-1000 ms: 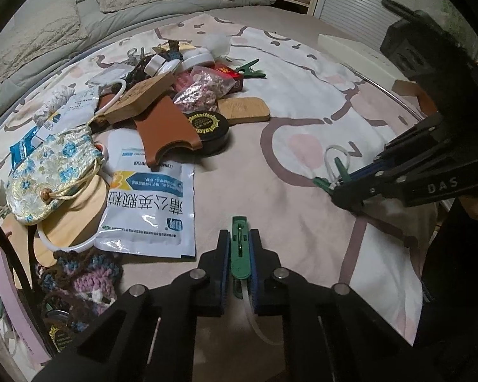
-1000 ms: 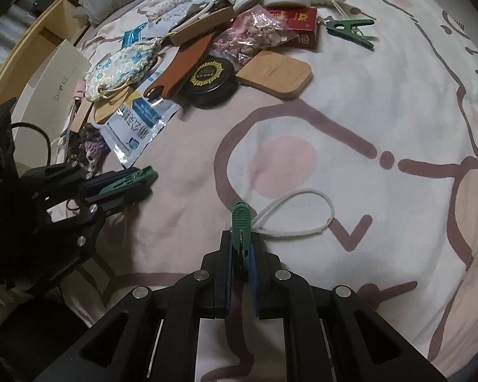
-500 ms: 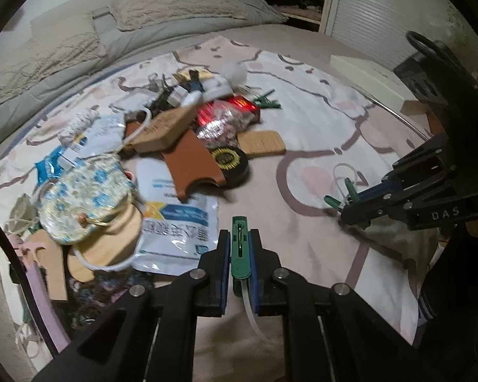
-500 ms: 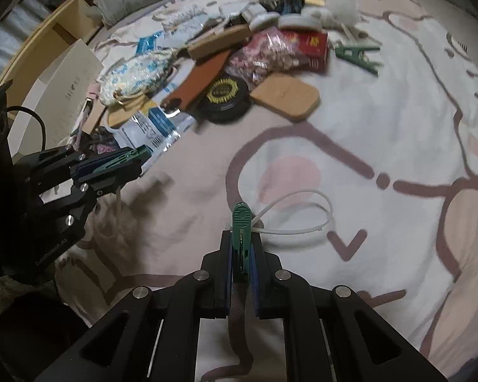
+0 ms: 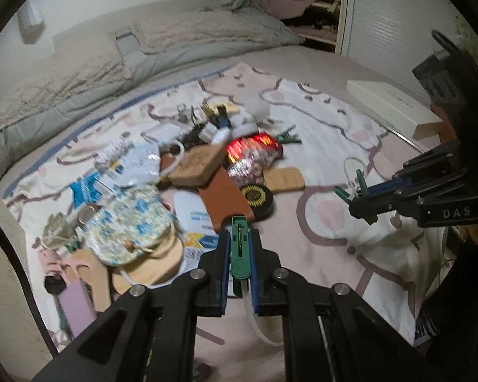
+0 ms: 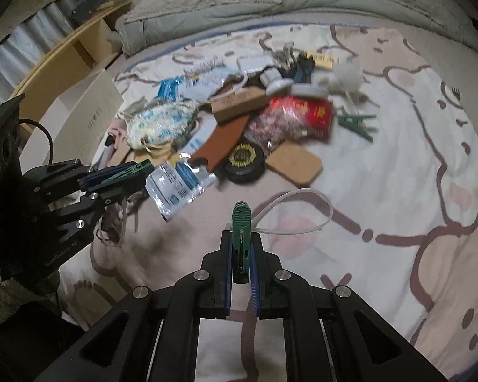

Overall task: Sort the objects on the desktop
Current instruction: 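Carry the clothespins toward the white box with both tools, then lower the left tool into the white box and open it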

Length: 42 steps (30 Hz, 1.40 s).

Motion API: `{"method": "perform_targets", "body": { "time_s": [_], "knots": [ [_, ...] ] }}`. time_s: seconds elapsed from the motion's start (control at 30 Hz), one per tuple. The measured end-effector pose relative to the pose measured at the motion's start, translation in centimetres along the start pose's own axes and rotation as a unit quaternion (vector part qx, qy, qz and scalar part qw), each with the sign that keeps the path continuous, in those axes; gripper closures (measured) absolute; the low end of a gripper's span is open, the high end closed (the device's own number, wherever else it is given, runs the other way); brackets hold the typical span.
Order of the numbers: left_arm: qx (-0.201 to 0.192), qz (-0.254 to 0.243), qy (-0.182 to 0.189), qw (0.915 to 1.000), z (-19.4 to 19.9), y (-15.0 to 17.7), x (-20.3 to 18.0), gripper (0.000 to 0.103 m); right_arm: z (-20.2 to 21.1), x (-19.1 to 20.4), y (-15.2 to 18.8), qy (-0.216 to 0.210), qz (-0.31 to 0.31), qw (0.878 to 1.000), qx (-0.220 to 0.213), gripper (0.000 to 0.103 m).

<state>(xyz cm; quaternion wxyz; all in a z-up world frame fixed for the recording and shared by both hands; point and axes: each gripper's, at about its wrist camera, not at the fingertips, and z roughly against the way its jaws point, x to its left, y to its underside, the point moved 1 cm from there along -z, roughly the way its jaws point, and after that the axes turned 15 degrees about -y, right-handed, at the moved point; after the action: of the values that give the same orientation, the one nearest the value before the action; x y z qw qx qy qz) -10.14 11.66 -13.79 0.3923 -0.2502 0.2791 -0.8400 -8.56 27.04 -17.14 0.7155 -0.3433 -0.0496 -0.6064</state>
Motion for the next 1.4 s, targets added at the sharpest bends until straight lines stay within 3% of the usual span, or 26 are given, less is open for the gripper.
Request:
{"method": "perform_targets", "body": {
  "time_s": [0.2,0.63,1.1,1.4],
  "knots": [
    [-0.017,0.02,-0.018,0.9995,1.3,-0.9,1.3,0.092,1.6,1.0,-0.8,0.012,0.02,0.999,-0.037,0.093],
    [-0.051,0.058,-0.067,0.9948,4.2,-1.9,3.7,0.092,4.5,3.8,-2.8,-0.003,0.059,0.993,-0.105,0.093],
    [-0.077,0.106,-0.106,0.9858,6.8,-2.4,7.2,0.092,6.0,6.7,-4.5,-0.004,0.113,0.983,-0.141,0.093],
    [-0.086,0.148,-0.147,0.9743,8.1,-2.6,10.2,0.092,6.3,9.2,-6.8,-0.03,0.142,0.977,-0.156,0.093]
  ]
}}
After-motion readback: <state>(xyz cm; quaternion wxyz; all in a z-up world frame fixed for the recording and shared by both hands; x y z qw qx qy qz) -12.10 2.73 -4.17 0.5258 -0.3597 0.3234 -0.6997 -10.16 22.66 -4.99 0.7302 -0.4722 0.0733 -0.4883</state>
